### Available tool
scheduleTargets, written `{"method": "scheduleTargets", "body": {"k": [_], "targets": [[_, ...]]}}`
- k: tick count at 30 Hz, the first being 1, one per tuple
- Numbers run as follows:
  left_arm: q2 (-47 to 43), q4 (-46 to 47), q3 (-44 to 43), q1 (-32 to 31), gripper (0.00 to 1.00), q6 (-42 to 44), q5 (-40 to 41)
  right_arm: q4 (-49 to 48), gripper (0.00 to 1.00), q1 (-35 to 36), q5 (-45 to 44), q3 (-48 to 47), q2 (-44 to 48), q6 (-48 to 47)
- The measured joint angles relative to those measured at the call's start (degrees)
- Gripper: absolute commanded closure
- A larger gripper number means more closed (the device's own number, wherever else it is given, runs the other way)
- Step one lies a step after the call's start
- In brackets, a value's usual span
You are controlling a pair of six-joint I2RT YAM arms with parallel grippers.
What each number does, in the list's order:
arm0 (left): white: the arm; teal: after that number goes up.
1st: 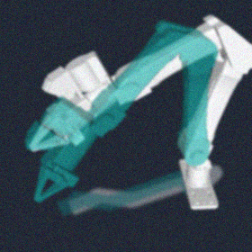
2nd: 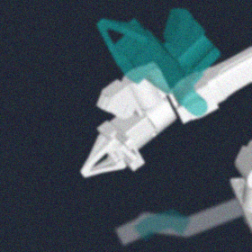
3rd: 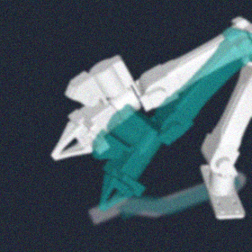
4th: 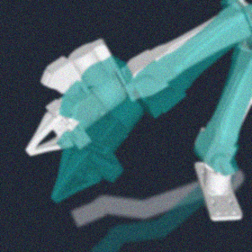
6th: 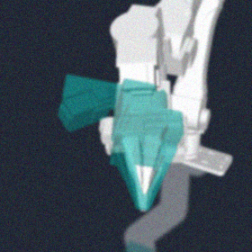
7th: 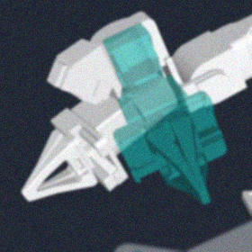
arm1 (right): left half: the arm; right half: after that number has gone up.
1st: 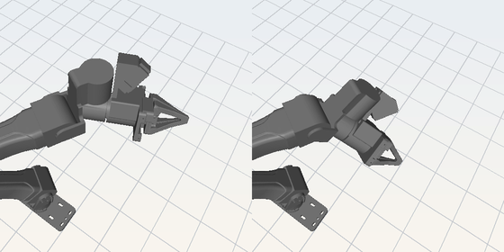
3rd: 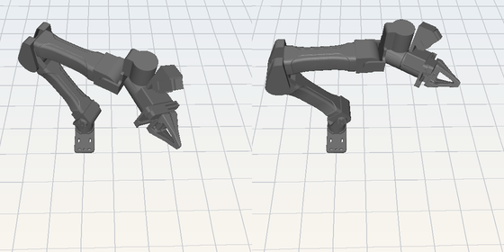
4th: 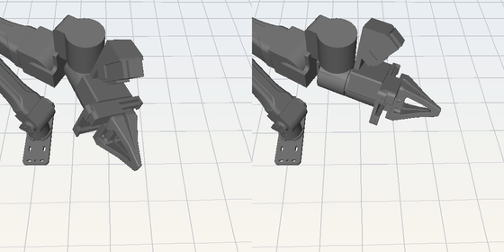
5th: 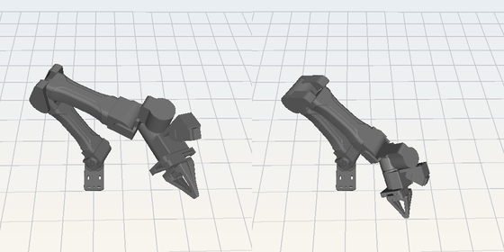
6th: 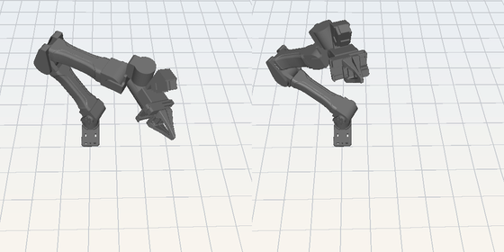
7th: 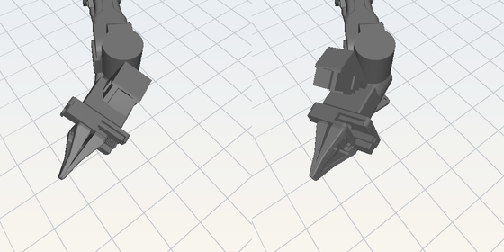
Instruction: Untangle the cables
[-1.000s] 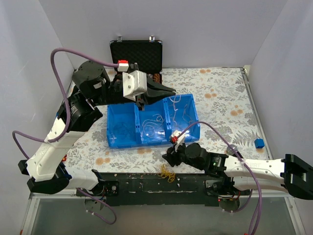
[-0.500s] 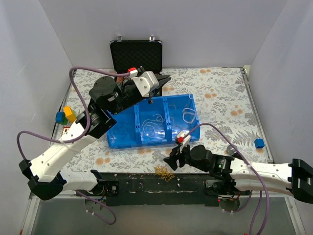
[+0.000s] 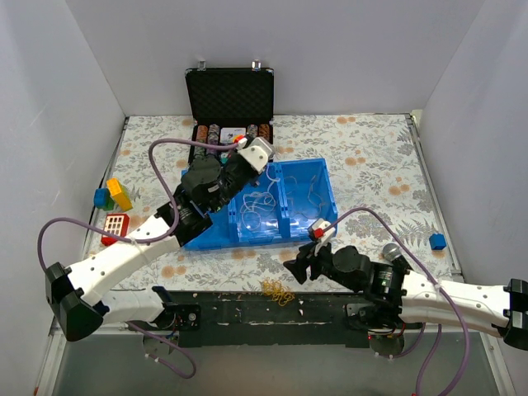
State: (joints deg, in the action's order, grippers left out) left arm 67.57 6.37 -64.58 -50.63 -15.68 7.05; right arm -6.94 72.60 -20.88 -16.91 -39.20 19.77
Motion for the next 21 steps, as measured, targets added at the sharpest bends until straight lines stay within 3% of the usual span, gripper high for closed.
{"method": "scheduleTargets", "body": {"k": [8,13,21], "targets": [[-3.08,3.89,7.28,0.22,1.00,-1.44,4.20,2.08,0.28,0.00,-1.75,0.74,0.79,0.02],[-0.35,4.11,12.98,0.66,1.00,-1.29,9.40,3.52,0.29,0.00,-2.62,0.74,1.79,0.33],[1.11,5.79,14.95,4.13,1.00,-3.19,9.20,4.26,0.30,0.00,-3.50,1.16,5.01,1.36]]}}
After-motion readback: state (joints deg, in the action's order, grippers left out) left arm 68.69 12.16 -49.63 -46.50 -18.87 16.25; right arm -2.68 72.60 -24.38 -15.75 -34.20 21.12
